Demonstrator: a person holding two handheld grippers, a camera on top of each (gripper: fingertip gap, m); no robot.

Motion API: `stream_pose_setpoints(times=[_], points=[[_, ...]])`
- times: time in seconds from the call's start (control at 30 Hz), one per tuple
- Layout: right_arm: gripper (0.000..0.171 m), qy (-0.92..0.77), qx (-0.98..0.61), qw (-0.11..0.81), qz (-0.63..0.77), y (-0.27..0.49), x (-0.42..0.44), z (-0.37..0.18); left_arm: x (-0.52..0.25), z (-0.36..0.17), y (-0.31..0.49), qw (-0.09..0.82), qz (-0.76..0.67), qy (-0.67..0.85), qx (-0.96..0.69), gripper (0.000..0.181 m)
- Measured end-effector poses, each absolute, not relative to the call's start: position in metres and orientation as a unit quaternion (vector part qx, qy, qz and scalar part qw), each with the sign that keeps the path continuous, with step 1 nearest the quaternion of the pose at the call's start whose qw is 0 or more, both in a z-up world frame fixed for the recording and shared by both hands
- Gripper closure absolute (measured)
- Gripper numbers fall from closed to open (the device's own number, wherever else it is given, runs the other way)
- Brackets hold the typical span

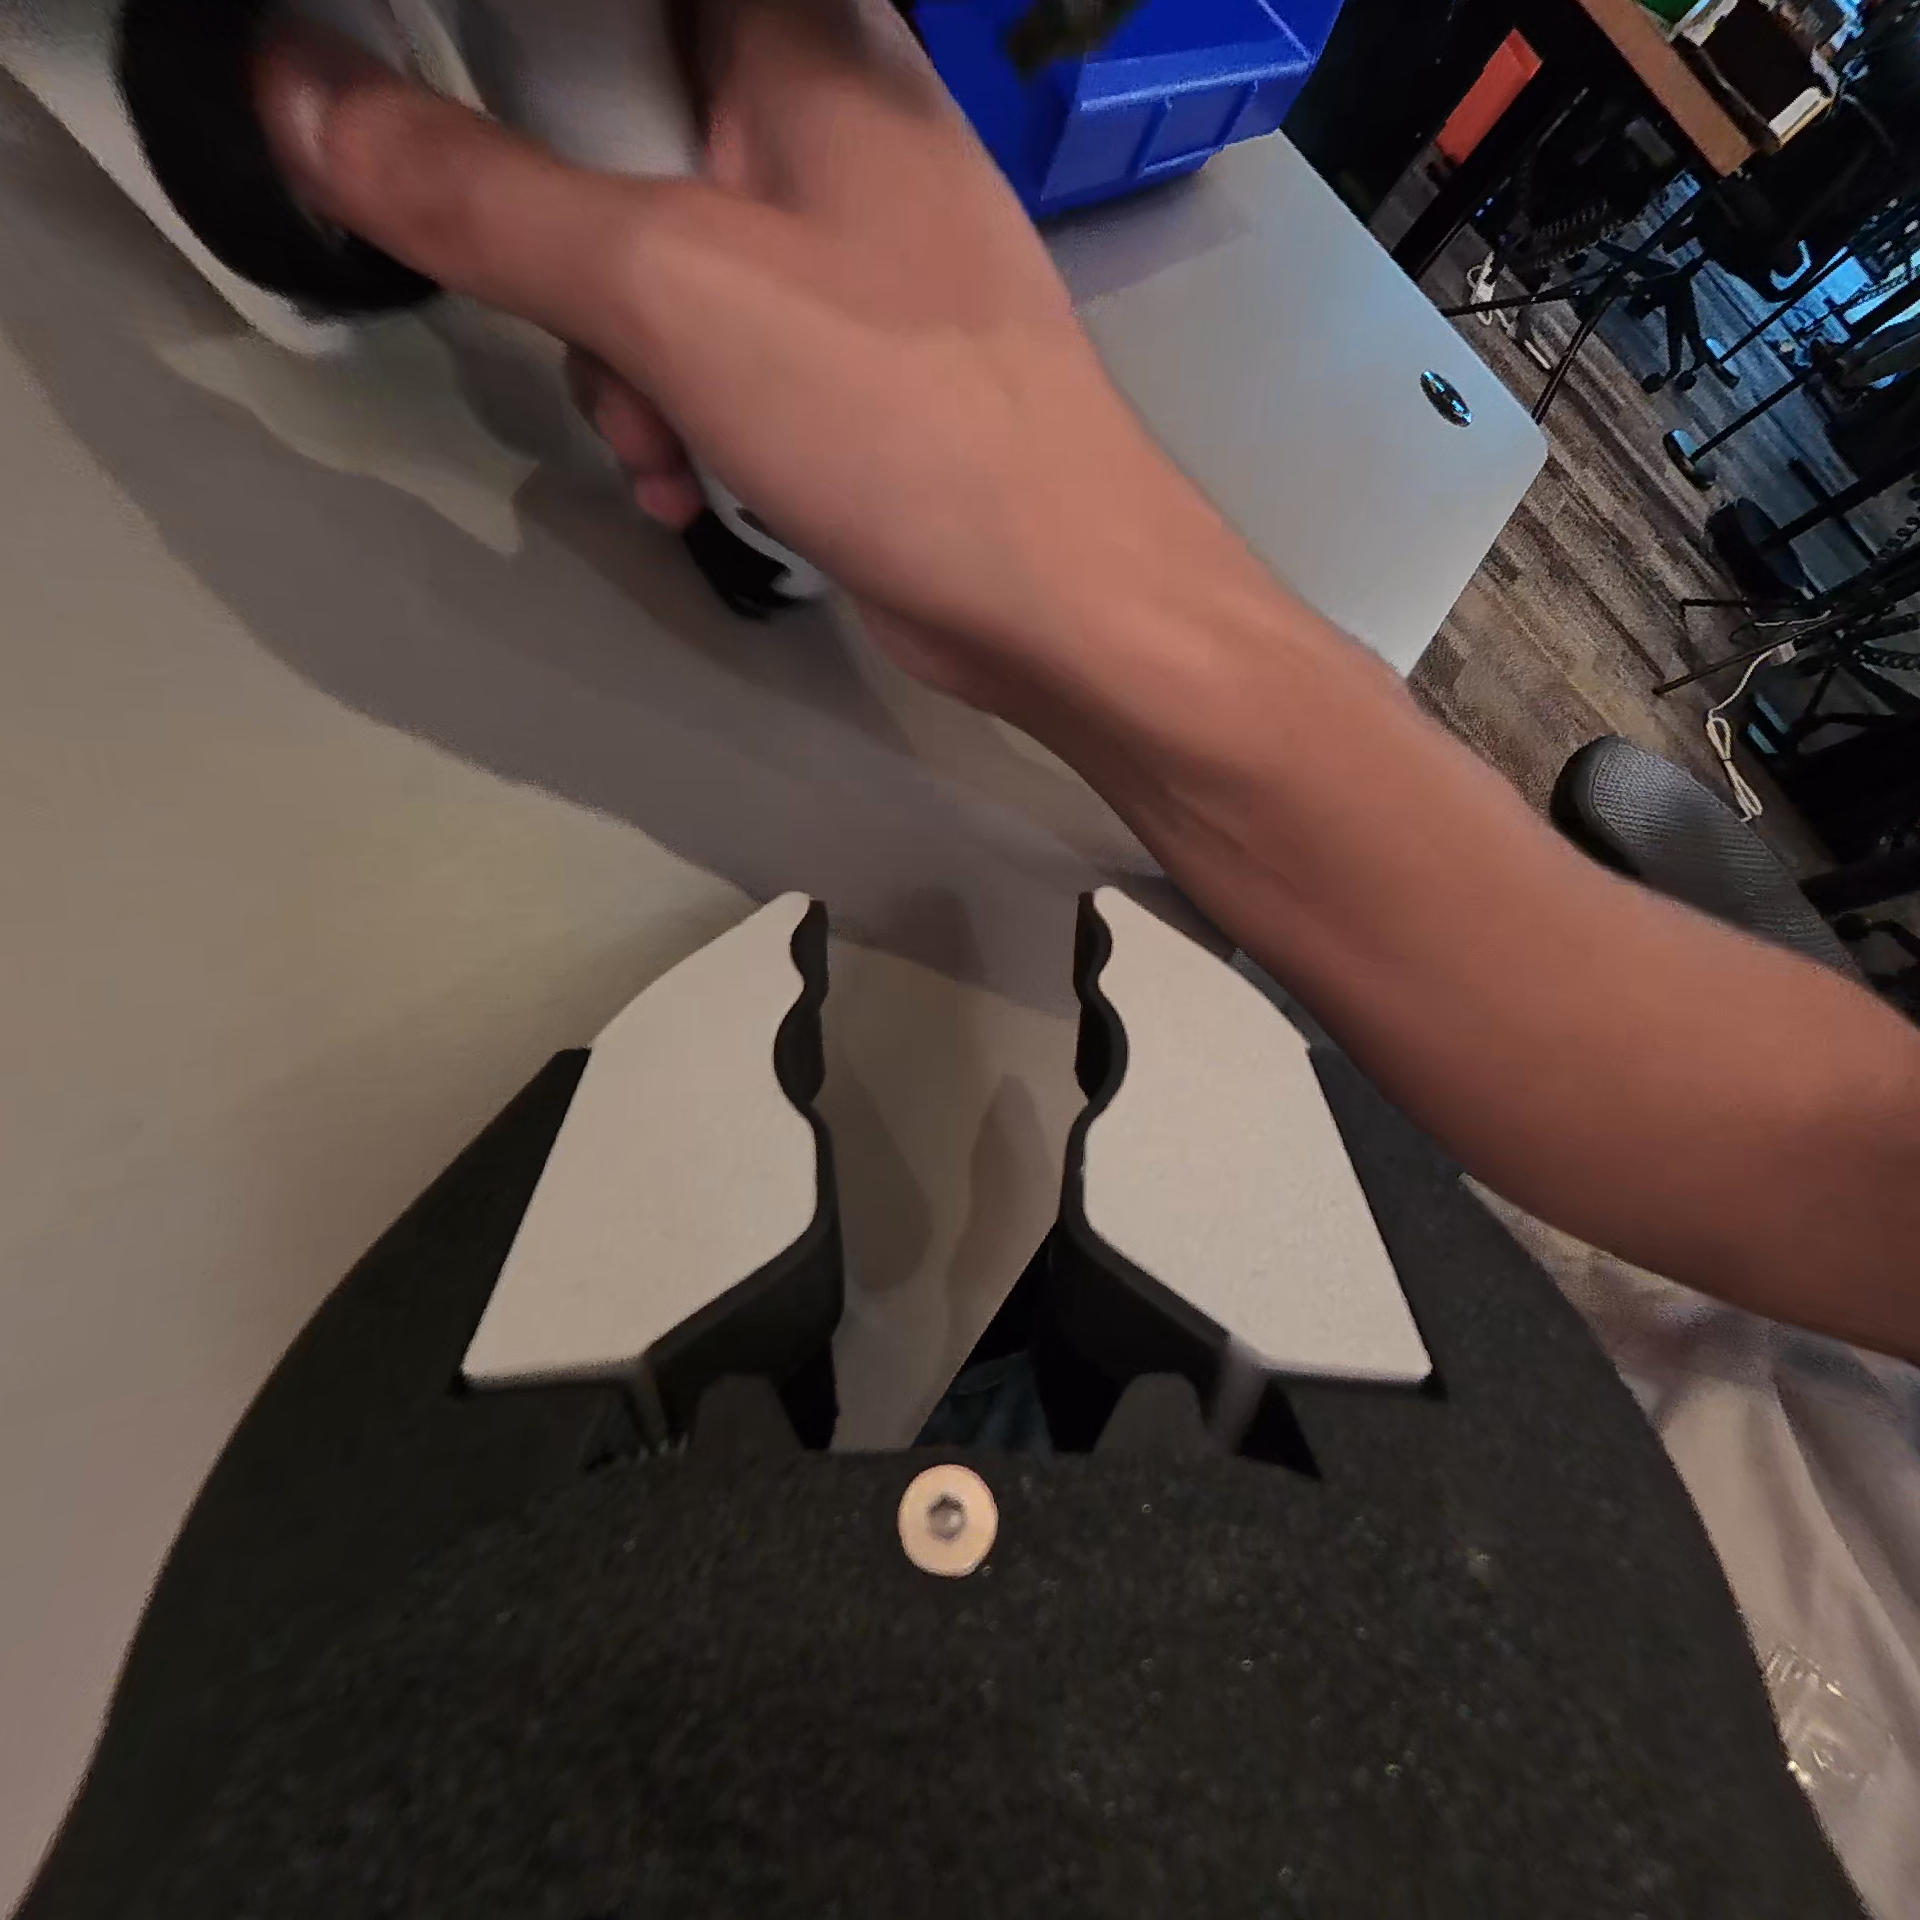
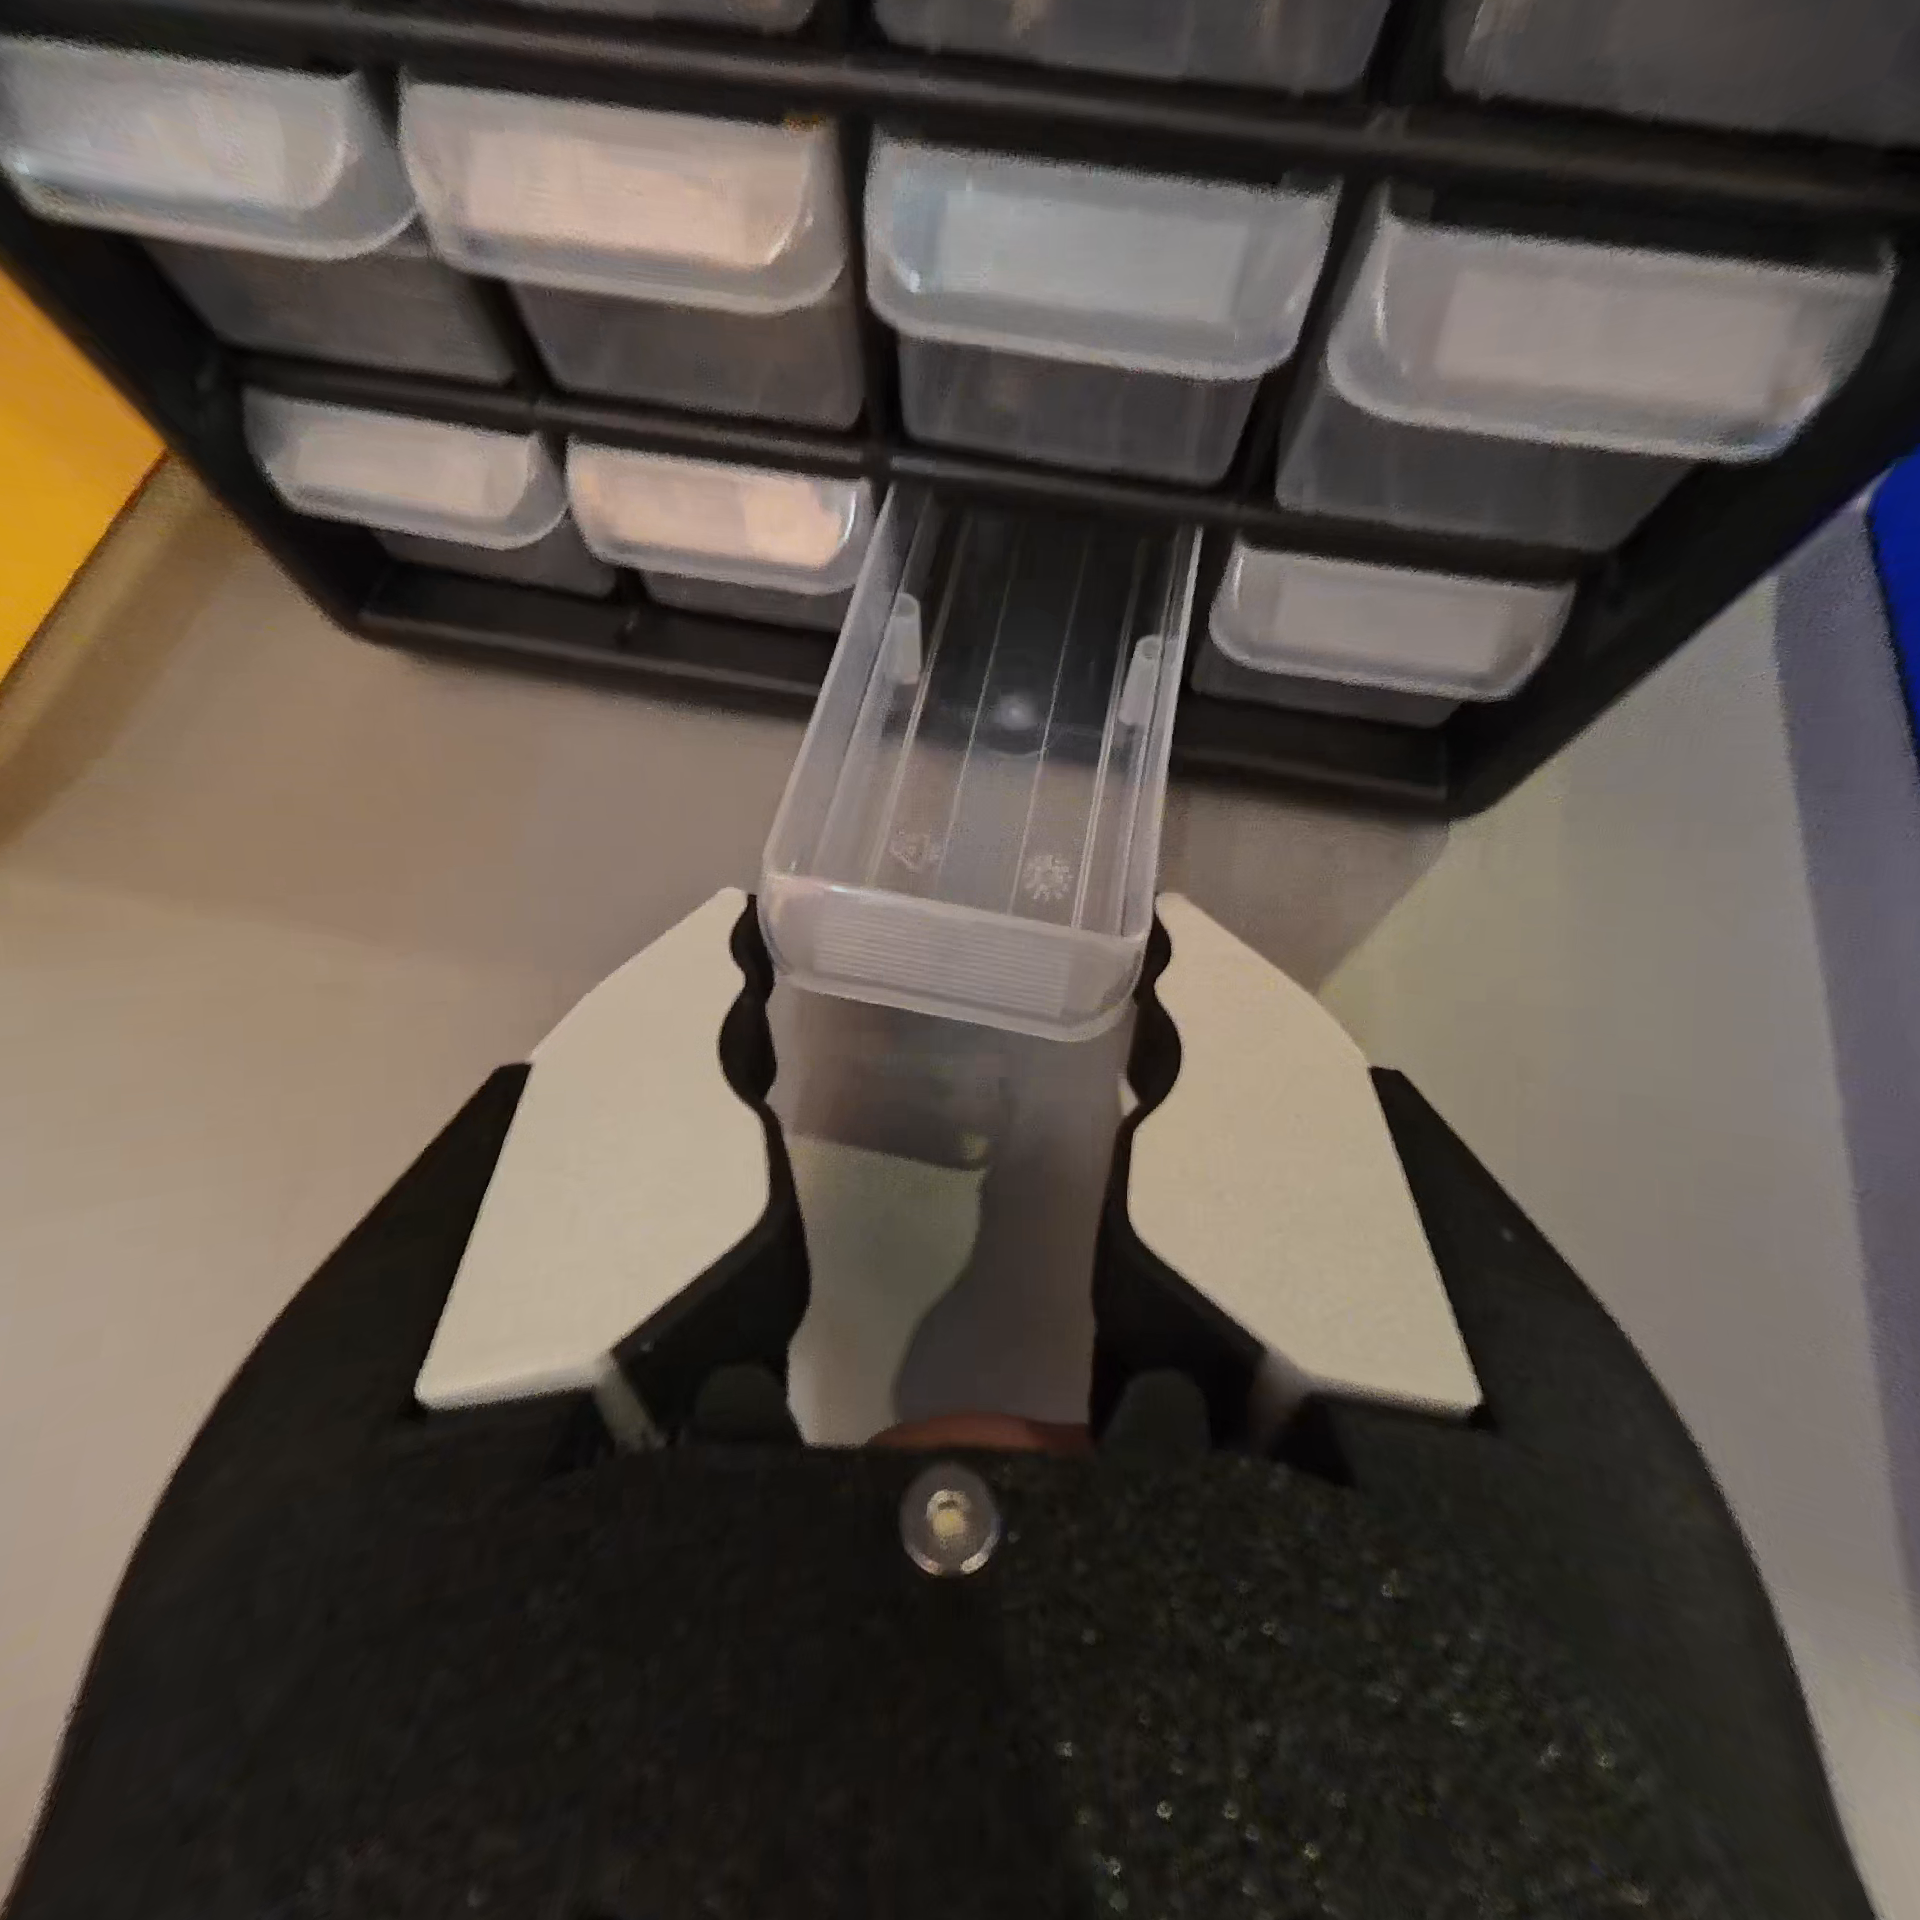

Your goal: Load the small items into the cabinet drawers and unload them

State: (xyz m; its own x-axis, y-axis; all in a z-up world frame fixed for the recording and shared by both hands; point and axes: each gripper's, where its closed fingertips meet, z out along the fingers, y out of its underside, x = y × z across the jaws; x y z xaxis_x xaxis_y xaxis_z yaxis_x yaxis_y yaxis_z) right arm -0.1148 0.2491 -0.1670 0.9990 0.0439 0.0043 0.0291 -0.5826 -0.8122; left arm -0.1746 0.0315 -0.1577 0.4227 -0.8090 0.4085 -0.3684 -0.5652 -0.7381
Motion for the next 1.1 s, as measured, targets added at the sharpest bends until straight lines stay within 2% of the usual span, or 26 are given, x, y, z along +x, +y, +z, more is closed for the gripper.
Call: stream_pose_setpoints(times=[0.27, 0.37, 0.43, 0.53, 0.6, 0.7, 0.77, 0.9, 1.0, 1.1], points=[[0.104, -0.034, -0.891, 0.452, 0.014, 0.227, -0.116, -0.168, -0.182, -0.158, 0.041, 0.296, -0.371, 0.36, -0.803, 0.136], [0.105, -0.032, -0.892, 0.451, 0.017, 0.227, -0.115, -0.17, -0.193, -0.149, 0.056, 0.298, -0.365, 0.336, -0.816, 0.142], [0.105, -0.031, -0.89, 0.454, 0.019, 0.227, -0.115, -0.169, -0.206, -0.118, 0.079, 0.315, -0.392, 0.312, -0.806, 0.142], [0.105, -0.034, -0.891, 0.452, 0.022, 0.228, -0.114, -0.169, -0.26, -0.056, 0.146, 0.419, -0.356, 0.256, -0.795, 0.145], [0.105, -0.032, -0.891, 0.451, 0.029, 0.228, -0.113, -0.17, -0.303, -0.026, 0.197, 0.441, -0.326, 0.217, -0.808, 0.145], [0.105, -0.033, -0.891, 0.451, 0.034, 0.226, -0.112, -0.17, -0.354, -0.018, 0.283, 0.395, -0.29, 0.173, -0.854, 0.144], [0.105, -0.035, -0.89, 0.453, 0.033, 0.225, -0.112, -0.17, -0.373, -0.038, 0.34, 0.338, -0.273, 0.142, -0.889, 0.143], [0.105, -0.038, -0.891, 0.451, 0.028, 0.225, -0.112, -0.17, -0.36, -0.091, 0.413, 0.2, -0.318, 0.079, -0.923, 0.146], [0.104, -0.039, -0.892, 0.45, 0.025, 0.226, -0.112, -0.17, -0.362, -0.13, 0.454, 0.152, -0.265, 0.046, -0.951, 0.147], [0.104, -0.039, -0.893, 0.447, 0.023, 0.227, -0.111, -0.171, -0.358, -0.146, 0.48, 0.133, -0.252, 0.023, -0.958, 0.151]])
